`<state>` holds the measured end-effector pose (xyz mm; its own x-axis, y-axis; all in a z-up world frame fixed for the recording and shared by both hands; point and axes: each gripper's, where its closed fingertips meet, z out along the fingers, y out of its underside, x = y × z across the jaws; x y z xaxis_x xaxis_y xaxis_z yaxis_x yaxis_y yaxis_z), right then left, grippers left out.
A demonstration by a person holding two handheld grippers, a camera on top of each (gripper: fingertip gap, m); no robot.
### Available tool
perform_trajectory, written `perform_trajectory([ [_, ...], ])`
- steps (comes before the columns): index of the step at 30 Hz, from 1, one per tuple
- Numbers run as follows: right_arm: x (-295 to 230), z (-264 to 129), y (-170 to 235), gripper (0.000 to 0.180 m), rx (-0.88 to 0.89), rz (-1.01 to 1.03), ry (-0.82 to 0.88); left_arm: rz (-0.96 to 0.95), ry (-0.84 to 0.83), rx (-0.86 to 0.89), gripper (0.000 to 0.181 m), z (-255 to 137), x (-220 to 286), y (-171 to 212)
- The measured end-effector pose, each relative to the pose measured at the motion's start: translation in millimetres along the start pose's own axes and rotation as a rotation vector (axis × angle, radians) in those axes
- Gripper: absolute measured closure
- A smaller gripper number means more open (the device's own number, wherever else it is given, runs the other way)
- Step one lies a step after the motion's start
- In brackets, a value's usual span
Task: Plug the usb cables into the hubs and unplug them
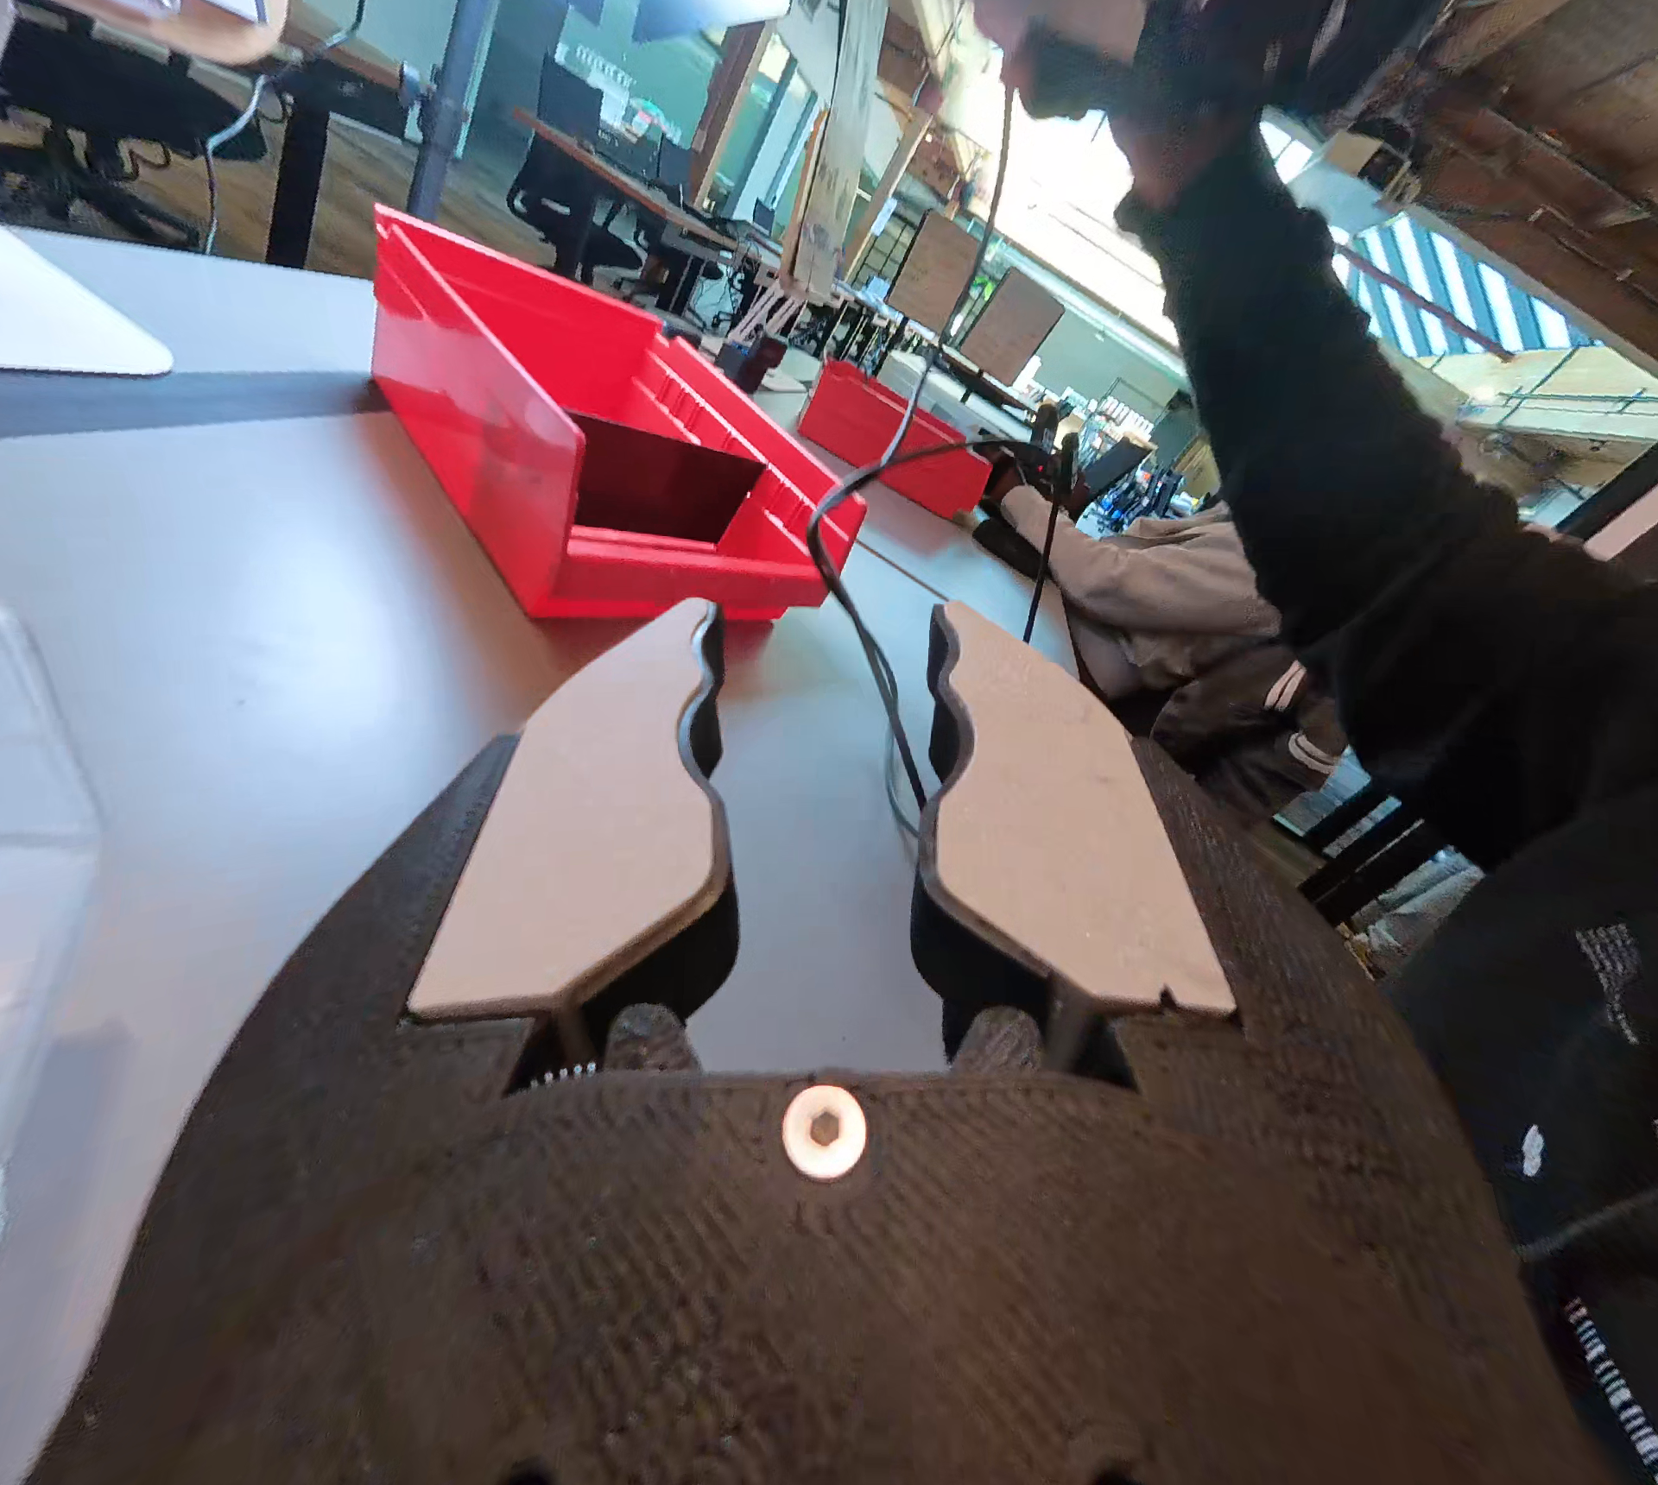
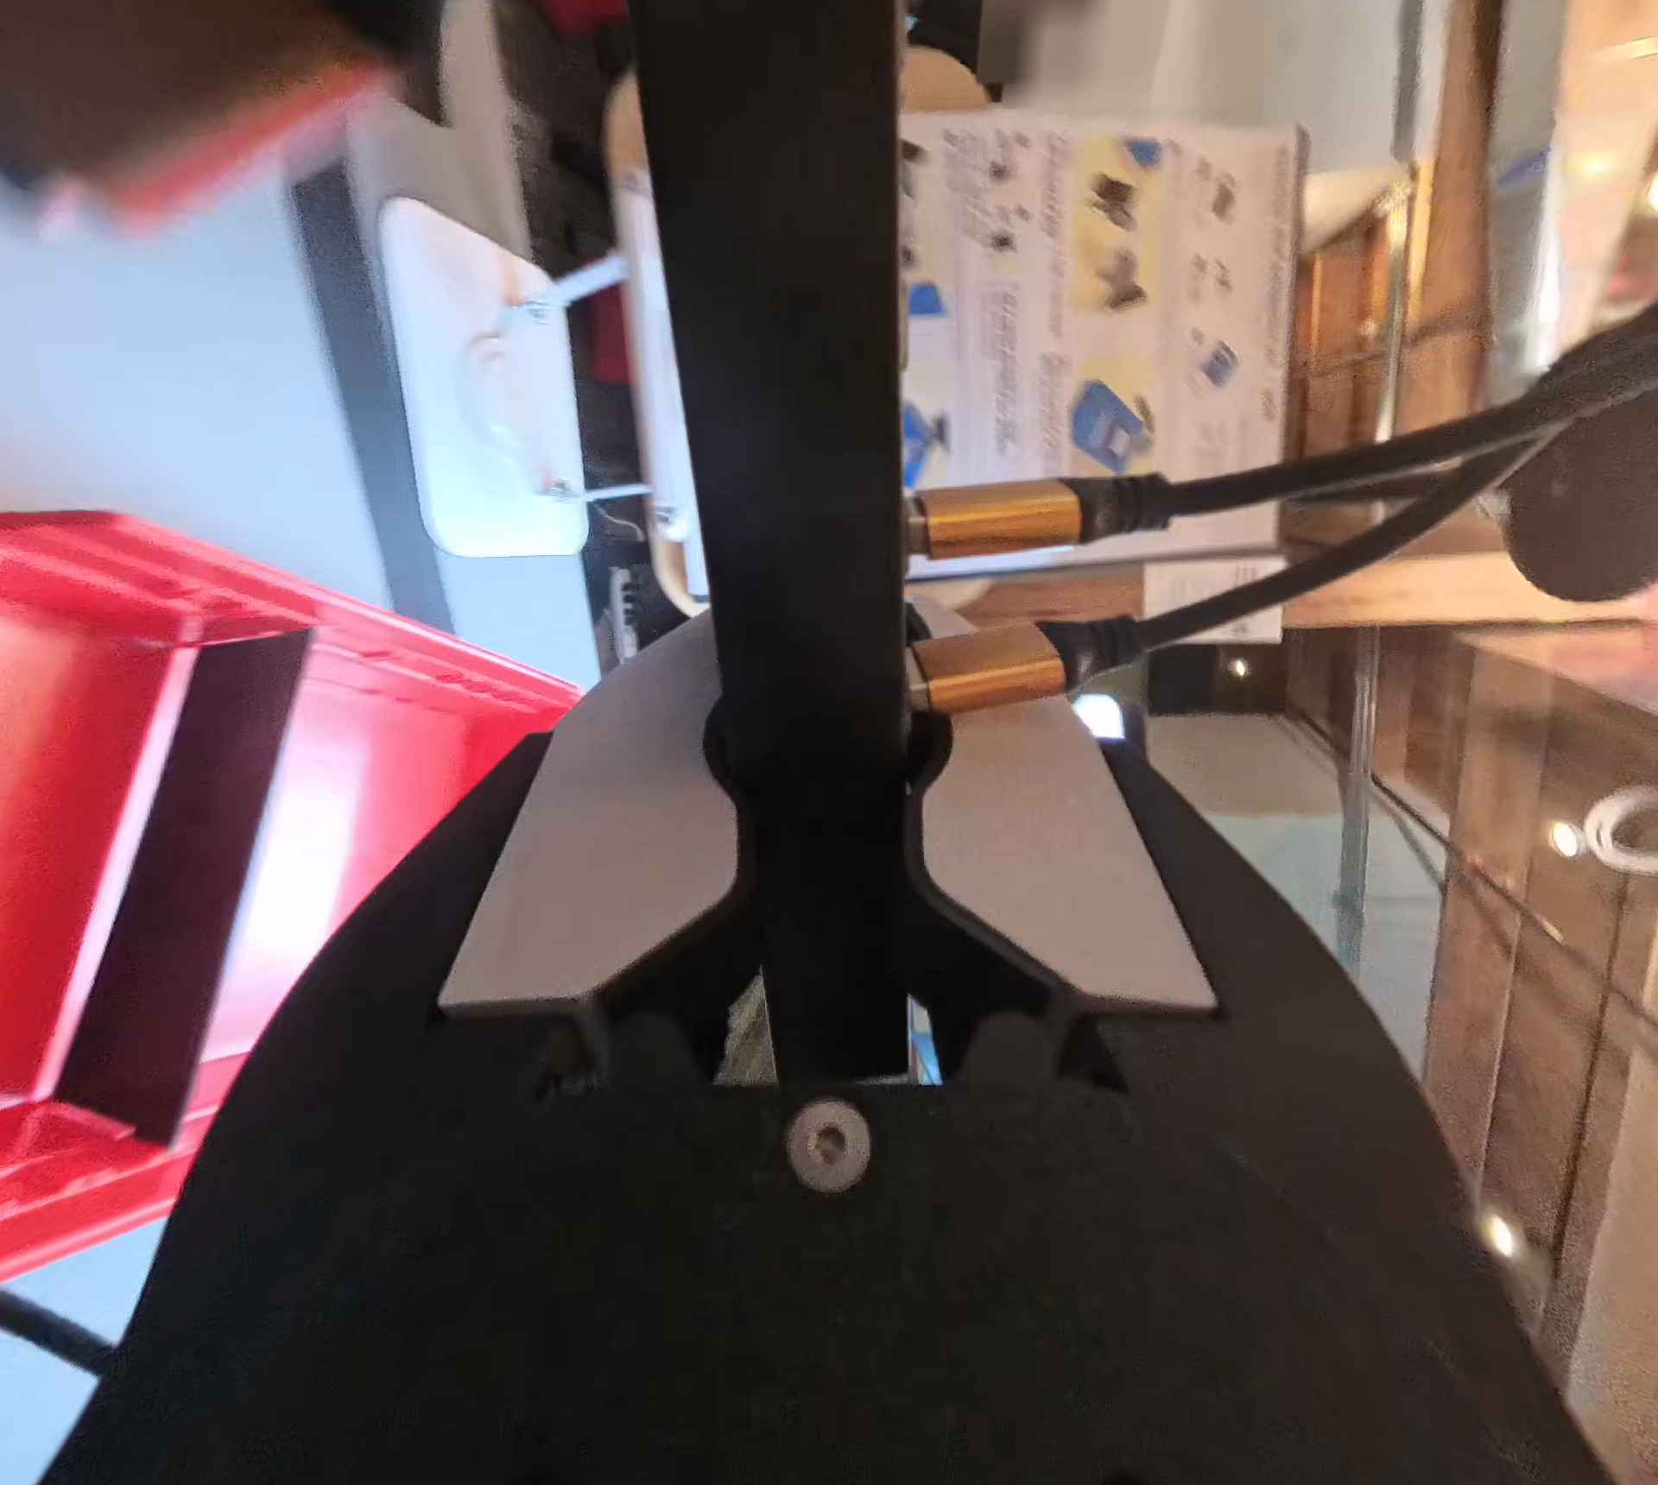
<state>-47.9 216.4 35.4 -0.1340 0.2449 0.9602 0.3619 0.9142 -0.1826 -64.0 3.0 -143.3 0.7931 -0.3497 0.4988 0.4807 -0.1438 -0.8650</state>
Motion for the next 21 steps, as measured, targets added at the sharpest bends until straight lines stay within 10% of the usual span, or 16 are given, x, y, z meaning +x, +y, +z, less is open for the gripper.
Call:
perform_trajectory([
  [4, 25.2, 26.8, 57.4, 0.150, -0.141, 0.081, 0.026, 0.023, -0.021, -0.086, 0.138, 9.3, -5.3, 22.4],
  [11, -116.5, 76.5, 181.9, 0.150, -0.463, 0.142, -0.329, 0.107, -0.055, -0.147, 0.141, 14.9, -8.9, 32.9],
  [21, -216.9, 94.8, 238.5, 0.149, -0.634, 0.186, -0.648, 0.125, -0.074, -0.228, 0.142, 21.0, -18.2, 53.3],
])
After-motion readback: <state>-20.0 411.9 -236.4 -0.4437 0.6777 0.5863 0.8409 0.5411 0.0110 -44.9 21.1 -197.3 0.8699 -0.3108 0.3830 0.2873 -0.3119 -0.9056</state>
